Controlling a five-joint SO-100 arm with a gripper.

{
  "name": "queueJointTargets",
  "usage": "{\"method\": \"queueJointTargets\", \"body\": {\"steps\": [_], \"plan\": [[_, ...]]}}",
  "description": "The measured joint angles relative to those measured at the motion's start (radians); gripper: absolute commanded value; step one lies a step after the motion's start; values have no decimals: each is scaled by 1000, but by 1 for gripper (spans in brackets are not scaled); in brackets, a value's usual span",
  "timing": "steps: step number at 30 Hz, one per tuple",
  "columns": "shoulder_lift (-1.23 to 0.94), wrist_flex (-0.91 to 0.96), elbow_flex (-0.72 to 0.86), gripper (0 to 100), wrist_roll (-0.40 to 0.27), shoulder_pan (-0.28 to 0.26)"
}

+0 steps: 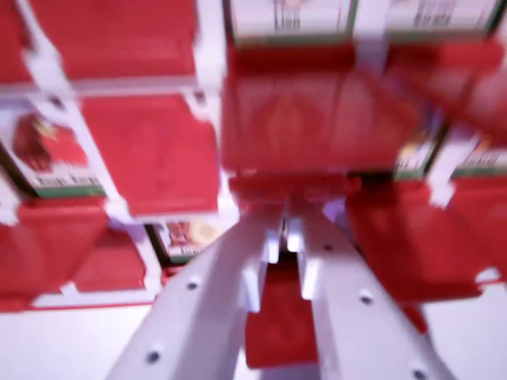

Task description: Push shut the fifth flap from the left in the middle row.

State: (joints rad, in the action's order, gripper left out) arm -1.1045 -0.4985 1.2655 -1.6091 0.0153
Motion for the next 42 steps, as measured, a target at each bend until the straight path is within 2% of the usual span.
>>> {"method": "queueJointTargets", "body": {"steps": [13, 30, 36, 42], "plan": [[63, 104, -9, 0, -32, 0], [57, 43, -9, 0, -32, 0], [-54, -14, -5, 0, -44, 0], [-247, -153, 23, 0, -31, 0]]}}
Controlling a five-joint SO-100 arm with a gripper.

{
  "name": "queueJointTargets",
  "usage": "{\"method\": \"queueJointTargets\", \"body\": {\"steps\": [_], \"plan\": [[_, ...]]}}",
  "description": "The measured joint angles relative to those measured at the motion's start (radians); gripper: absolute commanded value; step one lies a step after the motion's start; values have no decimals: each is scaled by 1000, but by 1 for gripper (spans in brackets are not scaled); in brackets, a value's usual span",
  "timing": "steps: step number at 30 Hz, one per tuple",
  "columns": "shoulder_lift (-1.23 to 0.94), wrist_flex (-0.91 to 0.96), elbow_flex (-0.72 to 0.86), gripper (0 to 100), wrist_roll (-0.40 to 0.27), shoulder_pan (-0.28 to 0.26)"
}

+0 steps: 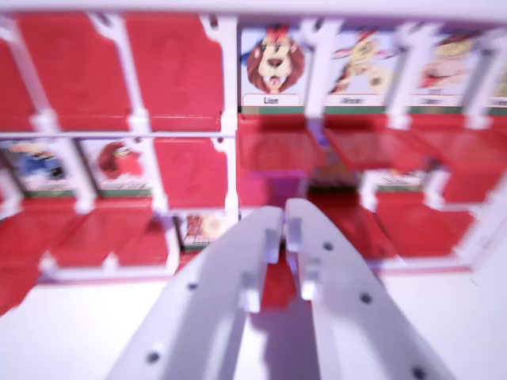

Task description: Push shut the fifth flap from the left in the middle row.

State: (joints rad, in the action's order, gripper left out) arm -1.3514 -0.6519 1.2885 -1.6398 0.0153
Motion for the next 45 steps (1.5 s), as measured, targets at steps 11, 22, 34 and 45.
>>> {"method": "queueJointTargets", "body": {"steps": [11, 22, 34, 45], "plan": [[-252, -503, -160, 0, 66, -15], [-410, -844, -474, 0, 71, -14], [-505, -876, -476, 0, 21, -12], [-506, -904, -500, 0, 32, -12]]}}
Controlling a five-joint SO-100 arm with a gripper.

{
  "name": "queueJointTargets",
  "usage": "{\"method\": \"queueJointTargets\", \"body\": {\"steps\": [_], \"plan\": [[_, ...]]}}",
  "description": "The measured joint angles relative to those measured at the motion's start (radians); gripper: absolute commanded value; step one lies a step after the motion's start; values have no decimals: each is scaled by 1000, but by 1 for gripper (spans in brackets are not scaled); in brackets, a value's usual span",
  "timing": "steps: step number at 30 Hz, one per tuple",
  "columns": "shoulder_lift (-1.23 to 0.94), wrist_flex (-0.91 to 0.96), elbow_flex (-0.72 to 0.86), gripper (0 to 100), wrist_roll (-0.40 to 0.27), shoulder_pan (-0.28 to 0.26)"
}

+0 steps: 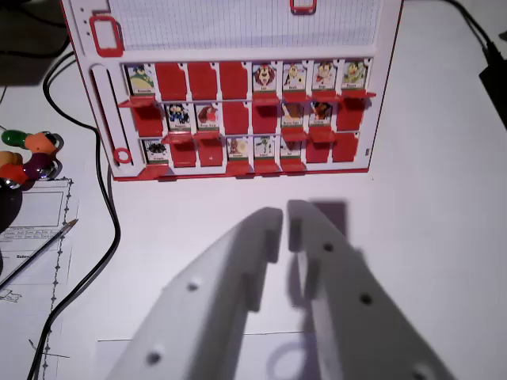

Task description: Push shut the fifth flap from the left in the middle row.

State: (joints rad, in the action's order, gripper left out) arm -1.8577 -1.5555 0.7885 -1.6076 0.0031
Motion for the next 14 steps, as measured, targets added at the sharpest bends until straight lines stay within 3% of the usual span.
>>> {"method": "queueJointTargets", "body": {"steps": [14], "plan": [[0, 0, 0, 0, 0, 23]]}}
